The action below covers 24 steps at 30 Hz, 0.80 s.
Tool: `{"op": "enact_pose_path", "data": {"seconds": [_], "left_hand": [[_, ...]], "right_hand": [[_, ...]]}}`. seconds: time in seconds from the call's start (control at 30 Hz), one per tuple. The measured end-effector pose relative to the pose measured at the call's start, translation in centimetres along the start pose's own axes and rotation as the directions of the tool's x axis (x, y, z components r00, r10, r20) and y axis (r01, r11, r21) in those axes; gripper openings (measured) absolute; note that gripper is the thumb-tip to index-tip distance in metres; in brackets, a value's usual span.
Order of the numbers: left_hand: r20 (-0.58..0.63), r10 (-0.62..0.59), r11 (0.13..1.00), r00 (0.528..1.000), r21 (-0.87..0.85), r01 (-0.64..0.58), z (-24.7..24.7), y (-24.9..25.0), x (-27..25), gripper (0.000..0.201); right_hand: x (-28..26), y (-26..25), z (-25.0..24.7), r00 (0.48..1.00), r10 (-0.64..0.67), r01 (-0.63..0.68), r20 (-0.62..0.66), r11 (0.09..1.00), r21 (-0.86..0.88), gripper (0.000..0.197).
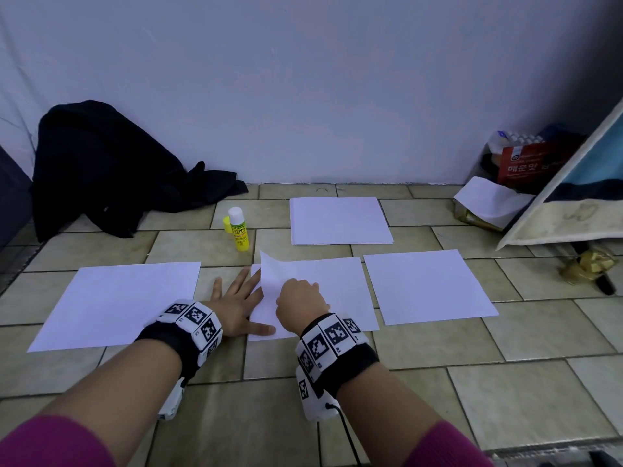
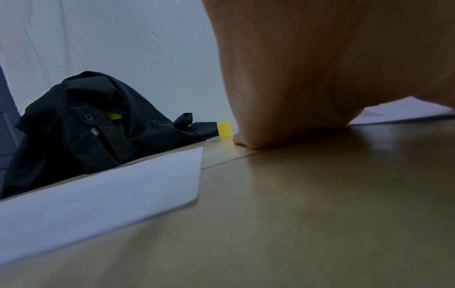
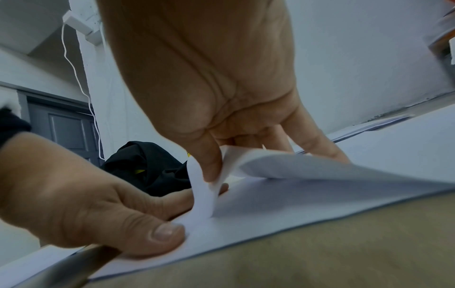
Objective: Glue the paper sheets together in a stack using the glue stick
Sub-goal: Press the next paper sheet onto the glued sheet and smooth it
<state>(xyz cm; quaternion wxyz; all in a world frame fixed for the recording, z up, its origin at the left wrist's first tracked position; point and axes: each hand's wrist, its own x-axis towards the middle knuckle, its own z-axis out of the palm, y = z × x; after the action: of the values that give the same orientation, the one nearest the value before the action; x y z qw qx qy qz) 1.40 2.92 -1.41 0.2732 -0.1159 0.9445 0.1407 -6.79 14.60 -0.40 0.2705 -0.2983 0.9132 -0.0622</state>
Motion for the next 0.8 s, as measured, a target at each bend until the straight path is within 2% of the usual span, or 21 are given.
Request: {"op": "enact_pose_path", "data": {"seconds": [0.23,0.8], "left_hand": [[0.012,0.002,1.000,1.000,0.001,-0.002,-0.05,-0.09,0.20,0.153],[0.011,-0.002,1.000,1.000,0.001,0.002,-0.01,0.03,0.16,0.154]], "right_hand": [[-0.52,0.32,-0.43,0.998,-0.052,0.051,-0.026,0.998,-0.025,0.037],[0.00,0.13,0.28,0.999,0.007,-0.006,-0.049,1.000,0.025,0.042]]}}
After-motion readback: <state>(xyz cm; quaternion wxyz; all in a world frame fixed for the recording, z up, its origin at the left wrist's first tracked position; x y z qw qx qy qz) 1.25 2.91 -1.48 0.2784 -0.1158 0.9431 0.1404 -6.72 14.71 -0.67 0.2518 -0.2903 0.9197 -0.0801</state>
